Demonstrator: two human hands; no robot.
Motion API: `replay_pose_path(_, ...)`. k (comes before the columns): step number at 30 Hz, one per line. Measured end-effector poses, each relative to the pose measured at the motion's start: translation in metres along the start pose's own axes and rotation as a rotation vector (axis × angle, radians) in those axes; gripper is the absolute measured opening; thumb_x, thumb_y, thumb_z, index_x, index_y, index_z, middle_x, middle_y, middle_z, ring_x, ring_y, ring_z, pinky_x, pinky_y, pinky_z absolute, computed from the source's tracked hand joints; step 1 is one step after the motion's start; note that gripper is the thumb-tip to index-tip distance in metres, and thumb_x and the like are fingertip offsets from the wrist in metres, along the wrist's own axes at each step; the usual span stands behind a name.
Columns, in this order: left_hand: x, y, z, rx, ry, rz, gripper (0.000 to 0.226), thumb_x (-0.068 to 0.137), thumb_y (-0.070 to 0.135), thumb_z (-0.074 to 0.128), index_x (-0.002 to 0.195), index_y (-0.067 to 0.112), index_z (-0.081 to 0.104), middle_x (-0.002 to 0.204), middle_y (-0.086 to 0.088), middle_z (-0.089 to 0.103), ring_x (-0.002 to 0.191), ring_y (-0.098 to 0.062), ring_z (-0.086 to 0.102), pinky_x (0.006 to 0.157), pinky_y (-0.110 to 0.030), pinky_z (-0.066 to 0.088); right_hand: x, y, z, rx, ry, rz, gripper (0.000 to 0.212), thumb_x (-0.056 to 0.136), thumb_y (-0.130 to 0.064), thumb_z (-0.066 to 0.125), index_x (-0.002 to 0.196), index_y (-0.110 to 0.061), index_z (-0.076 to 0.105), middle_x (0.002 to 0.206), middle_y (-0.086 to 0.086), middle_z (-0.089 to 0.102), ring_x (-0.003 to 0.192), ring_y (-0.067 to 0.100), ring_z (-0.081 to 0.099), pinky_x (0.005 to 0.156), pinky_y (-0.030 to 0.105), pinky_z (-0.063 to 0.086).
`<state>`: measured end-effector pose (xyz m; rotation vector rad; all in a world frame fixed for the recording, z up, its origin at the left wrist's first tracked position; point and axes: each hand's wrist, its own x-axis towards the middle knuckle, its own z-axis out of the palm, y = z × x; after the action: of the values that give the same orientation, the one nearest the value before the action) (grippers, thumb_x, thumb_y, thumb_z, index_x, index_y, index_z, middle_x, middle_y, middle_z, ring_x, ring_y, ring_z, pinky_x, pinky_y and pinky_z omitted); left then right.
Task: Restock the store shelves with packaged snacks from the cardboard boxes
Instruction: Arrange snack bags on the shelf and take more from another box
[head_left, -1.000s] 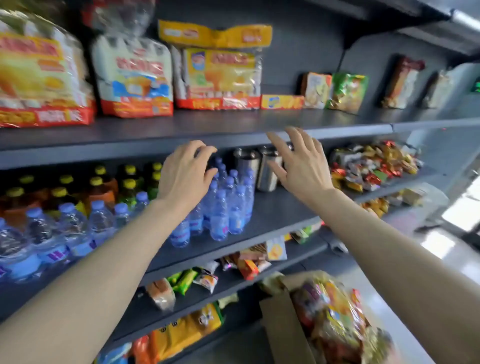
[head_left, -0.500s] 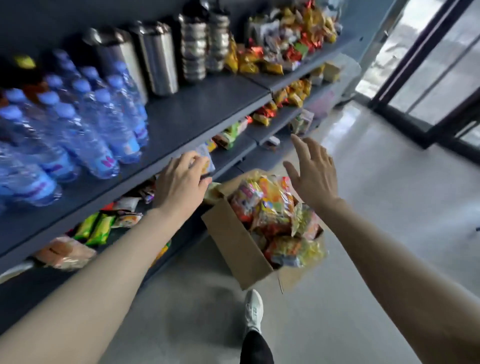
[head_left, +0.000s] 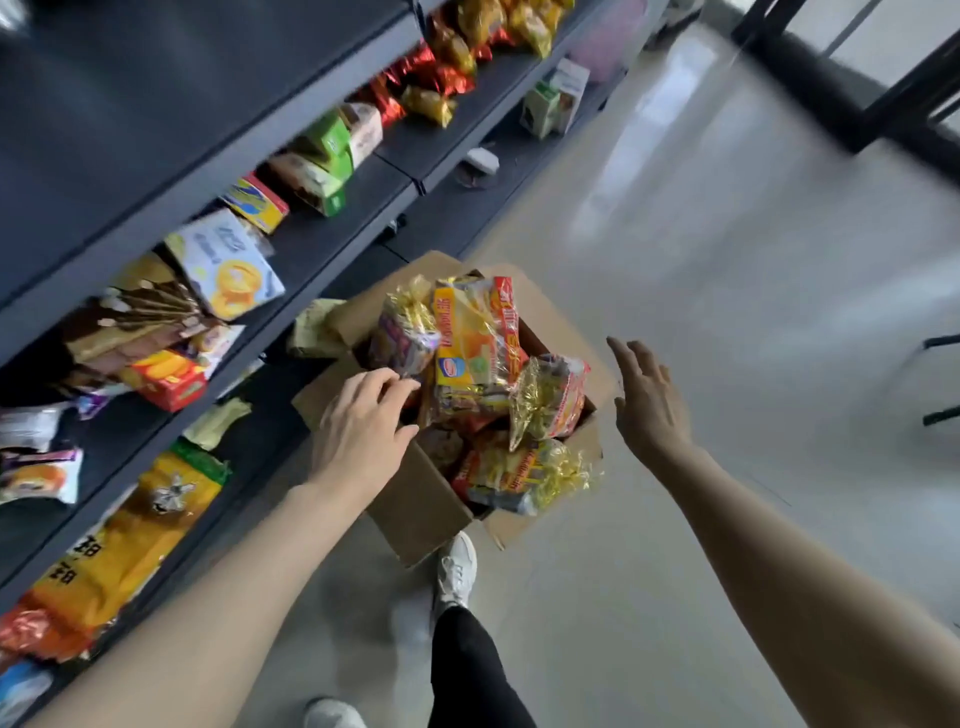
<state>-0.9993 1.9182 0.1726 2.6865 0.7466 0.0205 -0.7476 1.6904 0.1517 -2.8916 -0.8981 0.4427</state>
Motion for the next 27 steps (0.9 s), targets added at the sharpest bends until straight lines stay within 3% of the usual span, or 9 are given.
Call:
replay_pose_path(4,0.026,0.007,0.058,-0.017,-0.102,-0.008,0.052,0.081,0.025,0.080,0.129,0.017,0.062,0.128,-0.005,0.058,0.120,-0.029,0.054,0.093,-0.043,0.051,0.042,0.033,0.040,-0.046,-0.139,-0.016,0.087,0.086,0.008,0.060,0.156,-0.030,0.023,0.157,0.003,0.031,0.133,0.033,0.041,0.096,0.044,0.047)
replay_pose_path(10,0.042,0.004,0.144,-0.021,-0.235,-0.012,0.055,0.076,0.026,0.084,0.127,0.018,0.063,0.123,-0.002,0.060,0.117,-0.026,0.057,0.092,-0.041,0.052,0.102,0.041,0.104,-0.049,-0.257,-0.109,0.068,0.097,-0.008,0.051,0.157,-0.029,0.025,0.160,0.002,0.031,0.138,0.031,0.037,0.097,0.047,0.049)
replay_pose_path(13,0.040,0.001,0.184,-0.027,-0.294,-0.030,0.055,0.078,0.028,0.082,0.129,0.021,0.062,0.126,0.000,0.059,0.120,-0.023,0.055,0.094,-0.039,0.051,0.129,0.047,0.140,-0.110,-0.292,-0.176,0.084,0.092,0.008,0.053,0.159,-0.031,0.019,0.165,-0.001,0.023,0.146,0.029,0.030,0.102,0.046,0.045)
replay_pose_path(16,0.036,-0.002,0.219,-0.051,-0.348,-0.048,0.055,0.082,0.031,0.078,0.132,0.024,0.059,0.130,0.003,0.057,0.125,-0.021,0.052,0.098,-0.038,0.048,0.142,0.057,0.165,-0.192,-0.332,-0.264,0.094,0.088,0.011,0.052,0.159,-0.036,0.012,0.166,-0.004,0.019,0.145,0.030,0.031,0.100,0.043,0.042)
replay_pose_path(19,0.031,-0.001,0.249,-0.079,-0.400,-0.031,0.056,0.086,0.034,0.073,0.137,0.026,0.053,0.135,0.005,0.052,0.129,-0.018,0.048,0.103,-0.035,0.045,0.150,0.066,0.178,-0.166,-0.255,-0.216,0.094,0.086,0.009,0.058,0.158,-0.039,0.019,0.149,0.004,0.037,0.123,0.032,0.041,0.088,0.041,0.045)
replay_pose_path(22,0.023,0.007,0.276,-0.138,-0.457,-0.010,0.060,0.090,0.037,0.068,0.144,0.028,0.045,0.144,0.007,0.044,0.137,-0.015,0.039,0.109,-0.033,0.039,0.152,0.078,0.180,-0.176,-0.126,-0.198,0.067,0.089,-0.008,0.069,0.146,-0.033,0.045,0.122,0.011,0.045,0.109,0.034,0.044,0.079,0.042,0.045)
replay_pose_path(24,0.016,0.015,0.295,-0.171,-0.493,0.013,0.064,0.091,0.037,0.067,0.148,0.028,0.038,0.149,0.008,0.037,0.141,-0.013,0.033,0.112,-0.031,0.034,0.148,0.090,0.182,-0.139,-0.065,-0.181,0.056,0.084,-0.013,0.076,0.134,-0.024,0.054,0.121,0.014,0.047,0.109,0.036,0.045,0.079,0.042,0.044)
replay_pose_path(27,0.006,0.027,0.325,-0.199,-0.552,0.029,0.076,0.091,0.035,0.068,0.153,0.027,0.026,0.158,0.004,0.026,0.147,-0.015,0.023,0.118,-0.032,0.026,0.133,0.113,0.185,-0.094,-0.045,-0.158,0.062,0.074,-0.020,0.085,0.127,-0.018,0.053,0.130,0.013,0.047,0.116,0.038,0.044,0.084,0.046,0.046)
